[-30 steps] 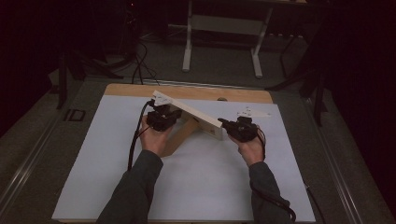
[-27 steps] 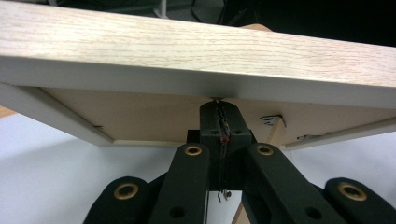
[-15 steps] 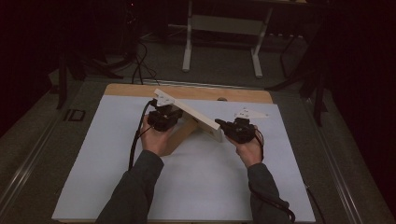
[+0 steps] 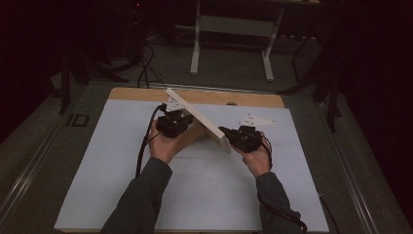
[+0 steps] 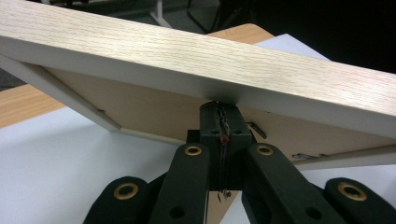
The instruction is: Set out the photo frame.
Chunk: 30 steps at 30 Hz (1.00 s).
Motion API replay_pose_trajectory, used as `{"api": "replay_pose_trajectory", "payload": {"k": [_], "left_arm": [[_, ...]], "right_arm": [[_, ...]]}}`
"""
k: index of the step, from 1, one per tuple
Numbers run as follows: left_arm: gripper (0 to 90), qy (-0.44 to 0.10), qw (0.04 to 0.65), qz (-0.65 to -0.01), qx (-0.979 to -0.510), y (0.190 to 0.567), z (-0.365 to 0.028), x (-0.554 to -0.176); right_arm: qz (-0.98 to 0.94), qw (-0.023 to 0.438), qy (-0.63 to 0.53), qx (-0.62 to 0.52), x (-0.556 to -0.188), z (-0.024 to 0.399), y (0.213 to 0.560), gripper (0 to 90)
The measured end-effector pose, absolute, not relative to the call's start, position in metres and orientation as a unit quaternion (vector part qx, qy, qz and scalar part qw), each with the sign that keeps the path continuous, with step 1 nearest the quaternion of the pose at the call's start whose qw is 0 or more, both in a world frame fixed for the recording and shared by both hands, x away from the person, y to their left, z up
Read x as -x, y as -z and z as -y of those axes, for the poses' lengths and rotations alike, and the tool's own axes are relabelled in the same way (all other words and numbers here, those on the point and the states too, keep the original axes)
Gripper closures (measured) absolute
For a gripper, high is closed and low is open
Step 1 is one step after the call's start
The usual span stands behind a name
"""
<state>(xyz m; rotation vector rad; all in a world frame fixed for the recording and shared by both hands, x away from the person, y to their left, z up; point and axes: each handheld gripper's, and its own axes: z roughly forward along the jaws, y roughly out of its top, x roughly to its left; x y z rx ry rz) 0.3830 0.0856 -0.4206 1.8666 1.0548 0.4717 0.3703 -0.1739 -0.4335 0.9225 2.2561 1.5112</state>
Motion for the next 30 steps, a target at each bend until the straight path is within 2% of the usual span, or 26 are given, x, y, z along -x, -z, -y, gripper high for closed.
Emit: {"api": "replay_pose_trajectory", "payload": {"k": [30], "left_arm": [[90.0,-0.188,0.454,-0.398,-0.775,0.421,-0.071,-0.378]], "right_arm": [[-0.794,0.131,-0.527,-0.274,-0.355,0.158,0.425,90.0]]}}
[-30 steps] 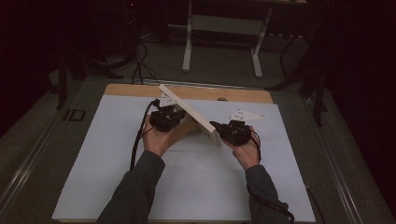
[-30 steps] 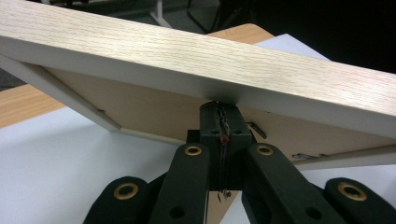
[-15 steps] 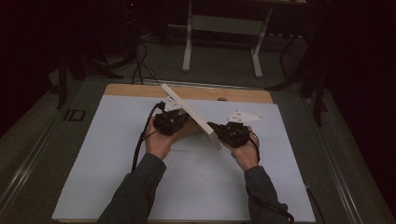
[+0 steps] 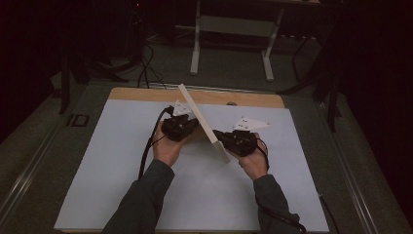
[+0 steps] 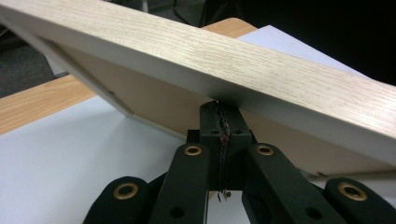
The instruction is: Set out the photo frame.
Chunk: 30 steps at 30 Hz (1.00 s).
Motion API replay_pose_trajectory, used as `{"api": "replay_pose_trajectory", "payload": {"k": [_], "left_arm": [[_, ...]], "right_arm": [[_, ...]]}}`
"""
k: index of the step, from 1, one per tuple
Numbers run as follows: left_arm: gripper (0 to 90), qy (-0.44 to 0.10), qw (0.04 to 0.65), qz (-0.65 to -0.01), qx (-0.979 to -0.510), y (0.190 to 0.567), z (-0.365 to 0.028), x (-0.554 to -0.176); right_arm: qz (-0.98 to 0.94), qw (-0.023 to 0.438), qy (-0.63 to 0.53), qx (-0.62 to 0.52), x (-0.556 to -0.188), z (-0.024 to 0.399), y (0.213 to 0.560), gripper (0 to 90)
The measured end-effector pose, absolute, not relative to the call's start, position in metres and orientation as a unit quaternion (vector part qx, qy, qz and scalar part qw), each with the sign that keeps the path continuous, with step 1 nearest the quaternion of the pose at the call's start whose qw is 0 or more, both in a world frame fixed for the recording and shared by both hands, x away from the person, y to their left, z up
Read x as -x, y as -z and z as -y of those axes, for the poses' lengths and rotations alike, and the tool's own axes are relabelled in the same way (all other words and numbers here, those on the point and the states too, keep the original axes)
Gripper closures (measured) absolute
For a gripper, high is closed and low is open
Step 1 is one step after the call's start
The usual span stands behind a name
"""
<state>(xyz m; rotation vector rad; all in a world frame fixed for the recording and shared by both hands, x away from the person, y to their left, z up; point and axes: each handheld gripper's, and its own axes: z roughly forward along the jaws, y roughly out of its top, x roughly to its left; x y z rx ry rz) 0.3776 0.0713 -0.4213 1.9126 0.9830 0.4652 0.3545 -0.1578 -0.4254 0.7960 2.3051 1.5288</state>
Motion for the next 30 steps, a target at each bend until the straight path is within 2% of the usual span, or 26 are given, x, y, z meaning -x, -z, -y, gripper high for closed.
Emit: {"api": "replay_pose_trajectory", "payload": {"k": [13,23,30], "left_arm": [[90.0,-0.174,0.456,-0.397,-0.777,0.423,-0.074,-0.381],[90.0,-0.160,0.474,-0.407,-0.764,0.411,-0.091,-0.374],[90.0,-0.160,0.463,-0.390,-0.780,0.411,-0.086,-0.367]], "right_arm": [[-0.802,0.122,-0.524,-0.260,-0.351,0.152,0.426,90.0],[-0.816,0.125,-0.506,-0.249,-0.339,0.165,0.436,90.0],[-0.816,0.124,-0.507,-0.249,-0.333,0.170,0.438,90.0]]}}
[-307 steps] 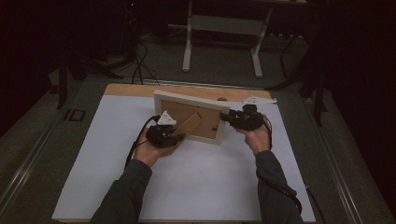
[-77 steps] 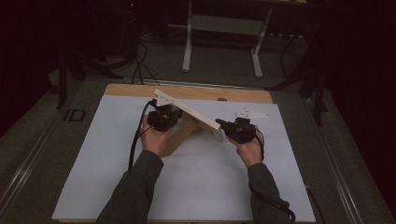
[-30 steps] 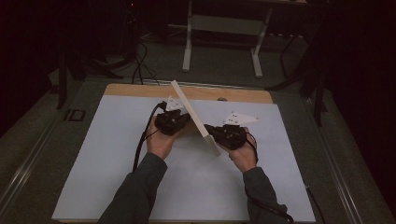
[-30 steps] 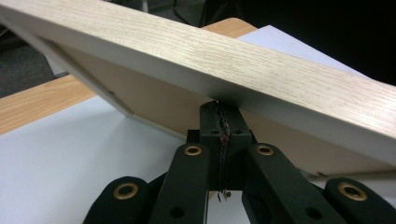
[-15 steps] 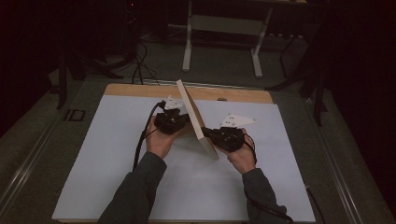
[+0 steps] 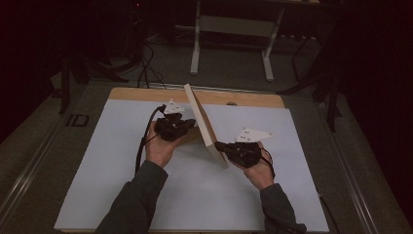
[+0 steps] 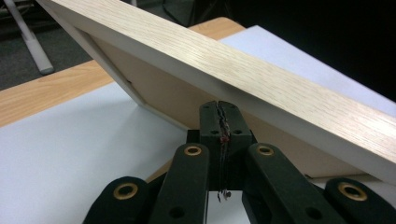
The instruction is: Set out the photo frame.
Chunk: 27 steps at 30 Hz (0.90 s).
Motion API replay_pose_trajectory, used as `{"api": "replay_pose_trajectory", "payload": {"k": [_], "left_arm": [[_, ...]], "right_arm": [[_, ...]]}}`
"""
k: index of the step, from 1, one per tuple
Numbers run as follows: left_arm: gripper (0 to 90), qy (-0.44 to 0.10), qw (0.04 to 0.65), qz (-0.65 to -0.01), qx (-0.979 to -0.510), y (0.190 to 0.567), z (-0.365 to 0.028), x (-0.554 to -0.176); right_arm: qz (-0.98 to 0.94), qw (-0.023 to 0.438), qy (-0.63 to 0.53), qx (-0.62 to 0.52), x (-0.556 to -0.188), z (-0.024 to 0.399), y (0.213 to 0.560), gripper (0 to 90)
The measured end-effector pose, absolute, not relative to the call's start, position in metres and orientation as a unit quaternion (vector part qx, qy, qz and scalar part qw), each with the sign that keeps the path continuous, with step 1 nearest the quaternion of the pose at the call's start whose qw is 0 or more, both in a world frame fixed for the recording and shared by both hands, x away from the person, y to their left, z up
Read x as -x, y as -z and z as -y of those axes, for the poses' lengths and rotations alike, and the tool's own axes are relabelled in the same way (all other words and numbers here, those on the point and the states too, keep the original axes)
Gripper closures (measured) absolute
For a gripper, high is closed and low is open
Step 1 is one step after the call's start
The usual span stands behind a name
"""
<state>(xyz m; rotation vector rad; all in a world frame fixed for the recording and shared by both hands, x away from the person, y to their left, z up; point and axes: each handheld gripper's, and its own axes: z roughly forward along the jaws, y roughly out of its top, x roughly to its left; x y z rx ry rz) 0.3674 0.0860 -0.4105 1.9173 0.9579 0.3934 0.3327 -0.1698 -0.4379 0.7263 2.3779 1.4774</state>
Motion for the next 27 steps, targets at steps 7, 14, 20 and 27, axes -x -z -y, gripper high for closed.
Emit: {"api": "replay_pose_trajectory", "payload": {"k": [7,14,20,27], "left_arm": [[90.0,-0.171,0.459,-0.386,-0.782,0.411,-0.084,-0.367],[90.0,-0.171,0.464,-0.394,-0.775,0.411,-0.086,-0.371],[90.0,-0.160,0.470,-0.396,-0.772,0.413,-0.087,-0.376],[90.0,-0.163,0.466,-0.388,-0.778,0.413,-0.084,-0.375]], "right_arm": [[-0.817,0.122,-0.508,-0.243,-0.331,0.164,0.438,90.0],[-0.818,0.121,-0.509,-0.240,-0.330,0.157,0.437,90.0],[-0.816,0.119,-0.514,-0.237,-0.330,0.151,0.437,90.0],[-0.818,0.117,-0.513,-0.234,-0.331,0.142,0.436,90.0]]}}
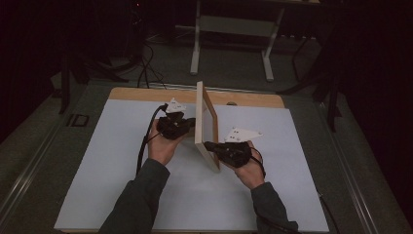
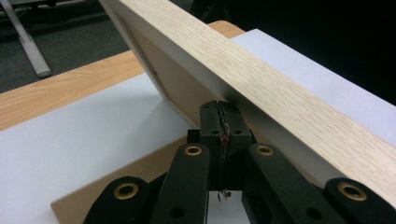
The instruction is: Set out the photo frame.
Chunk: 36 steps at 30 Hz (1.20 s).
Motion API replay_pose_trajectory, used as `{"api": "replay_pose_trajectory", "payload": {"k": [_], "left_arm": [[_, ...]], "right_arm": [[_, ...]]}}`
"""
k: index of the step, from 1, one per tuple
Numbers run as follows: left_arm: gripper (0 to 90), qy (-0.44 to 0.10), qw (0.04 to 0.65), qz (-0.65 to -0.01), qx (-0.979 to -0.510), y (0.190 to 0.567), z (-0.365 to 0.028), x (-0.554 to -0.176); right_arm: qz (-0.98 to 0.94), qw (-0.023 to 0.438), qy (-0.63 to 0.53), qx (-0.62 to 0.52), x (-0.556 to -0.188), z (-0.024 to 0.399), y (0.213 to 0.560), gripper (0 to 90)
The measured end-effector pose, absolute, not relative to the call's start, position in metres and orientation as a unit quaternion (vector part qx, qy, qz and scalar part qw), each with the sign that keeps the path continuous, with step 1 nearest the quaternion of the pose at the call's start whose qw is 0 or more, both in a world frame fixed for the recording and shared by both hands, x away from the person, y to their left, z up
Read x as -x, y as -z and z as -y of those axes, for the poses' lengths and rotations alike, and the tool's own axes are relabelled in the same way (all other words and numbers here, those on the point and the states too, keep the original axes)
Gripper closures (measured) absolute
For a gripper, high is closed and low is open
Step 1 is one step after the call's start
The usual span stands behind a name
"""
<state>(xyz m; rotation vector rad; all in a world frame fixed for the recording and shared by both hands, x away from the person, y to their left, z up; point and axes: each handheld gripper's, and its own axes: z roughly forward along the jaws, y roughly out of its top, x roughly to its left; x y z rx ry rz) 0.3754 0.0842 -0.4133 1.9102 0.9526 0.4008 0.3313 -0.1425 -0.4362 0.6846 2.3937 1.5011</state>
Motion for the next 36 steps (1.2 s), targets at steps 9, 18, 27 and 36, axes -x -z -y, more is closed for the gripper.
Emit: {"api": "replay_pose_trajectory", "payload": {"k": [9,18,27,36], "left_arm": [[90.0,-0.171,0.461,-0.372,-0.787,0.413,-0.087,-0.370],[90.0,-0.150,0.482,-0.359,-0.785,0.413,-0.106,-0.362],[82.3,-0.141,0.501,-0.371,-0.769,0.407,-0.127,-0.353],[68.0,-0.138,0.516,-0.386,-0.752,0.398,-0.137,-0.346]], "right_arm": [[-0.819,0.113,-0.511,-0.234,-0.335,0.132,0.436,90.0],[-0.824,0.120,-0.503,-0.232,-0.337,0.121,0.438,90.0],[-0.824,0.118,-0.504,-0.230,-0.338,0.113,0.439,90.0],[-0.824,0.121,-0.501,-0.234,-0.339,0.108,0.440,90.0]]}}
